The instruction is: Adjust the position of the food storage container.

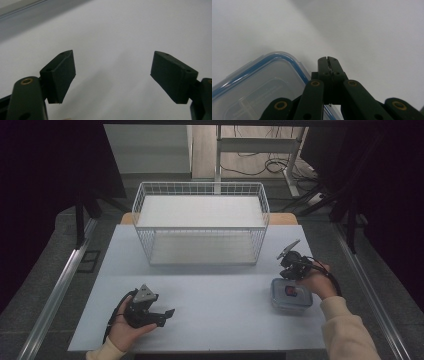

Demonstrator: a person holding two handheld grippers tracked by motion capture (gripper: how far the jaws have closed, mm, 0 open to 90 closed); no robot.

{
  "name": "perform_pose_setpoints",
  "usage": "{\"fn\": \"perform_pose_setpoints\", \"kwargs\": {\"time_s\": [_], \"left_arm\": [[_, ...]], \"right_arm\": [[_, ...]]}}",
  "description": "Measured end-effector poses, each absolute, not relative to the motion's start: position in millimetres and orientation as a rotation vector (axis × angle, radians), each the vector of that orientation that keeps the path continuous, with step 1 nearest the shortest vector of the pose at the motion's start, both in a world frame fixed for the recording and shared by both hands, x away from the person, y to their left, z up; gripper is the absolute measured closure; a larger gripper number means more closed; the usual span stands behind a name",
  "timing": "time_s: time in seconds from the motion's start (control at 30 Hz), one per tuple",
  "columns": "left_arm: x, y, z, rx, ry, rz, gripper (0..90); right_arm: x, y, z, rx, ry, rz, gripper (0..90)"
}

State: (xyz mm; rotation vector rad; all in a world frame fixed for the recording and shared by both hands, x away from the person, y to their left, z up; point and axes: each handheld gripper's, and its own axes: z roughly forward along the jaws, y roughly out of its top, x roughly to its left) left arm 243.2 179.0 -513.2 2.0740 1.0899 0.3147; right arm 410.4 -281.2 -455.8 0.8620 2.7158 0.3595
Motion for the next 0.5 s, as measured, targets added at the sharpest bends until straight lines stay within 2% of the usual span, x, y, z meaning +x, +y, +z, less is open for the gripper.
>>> {"fn": "perform_pose_setpoints", "kwargs": {"time_s": [0.3,0.5], "left_arm": [[243,179,-513,2.074,1.089,0.32,20.0],[244,181,-513,2.067,1.098,0.314,20.1]], "right_arm": [[403,-285,-455,0.879,2.7,0.394,89.2],[396,-316,-436,0.982,2.574,0.545,89.2]]}}
